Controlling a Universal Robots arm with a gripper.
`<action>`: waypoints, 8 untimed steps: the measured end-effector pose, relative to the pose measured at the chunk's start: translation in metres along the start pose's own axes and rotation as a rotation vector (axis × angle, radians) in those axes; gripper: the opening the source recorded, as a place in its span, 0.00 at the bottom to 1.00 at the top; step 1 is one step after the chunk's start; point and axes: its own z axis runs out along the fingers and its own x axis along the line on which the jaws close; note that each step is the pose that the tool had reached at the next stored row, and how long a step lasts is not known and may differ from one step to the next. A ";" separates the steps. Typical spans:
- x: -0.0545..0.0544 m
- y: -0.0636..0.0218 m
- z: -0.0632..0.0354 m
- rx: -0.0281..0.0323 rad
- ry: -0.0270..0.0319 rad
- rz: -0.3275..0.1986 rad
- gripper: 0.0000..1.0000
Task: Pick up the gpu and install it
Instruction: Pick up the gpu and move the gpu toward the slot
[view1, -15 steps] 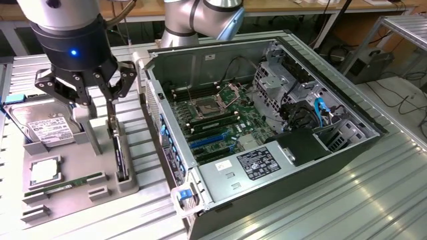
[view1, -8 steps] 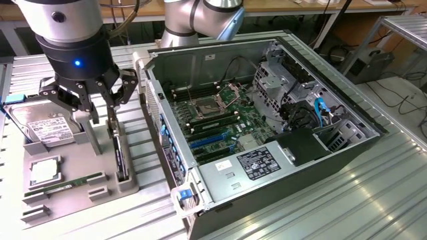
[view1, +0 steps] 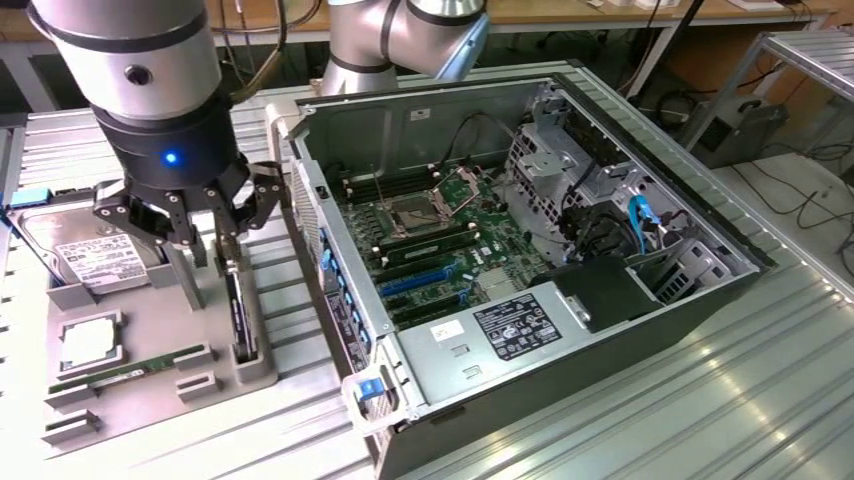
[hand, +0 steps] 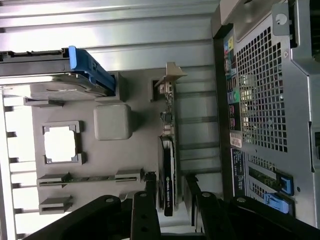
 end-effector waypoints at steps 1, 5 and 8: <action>-0.001 -0.0011 0.0022 0.0001 0.0014 0.000 0.36; -0.009 -0.0020 0.0156 0.0003 0.0054 0.000 0.36; -0.009 -0.0025 0.0215 0.0004 0.0057 0.000 0.36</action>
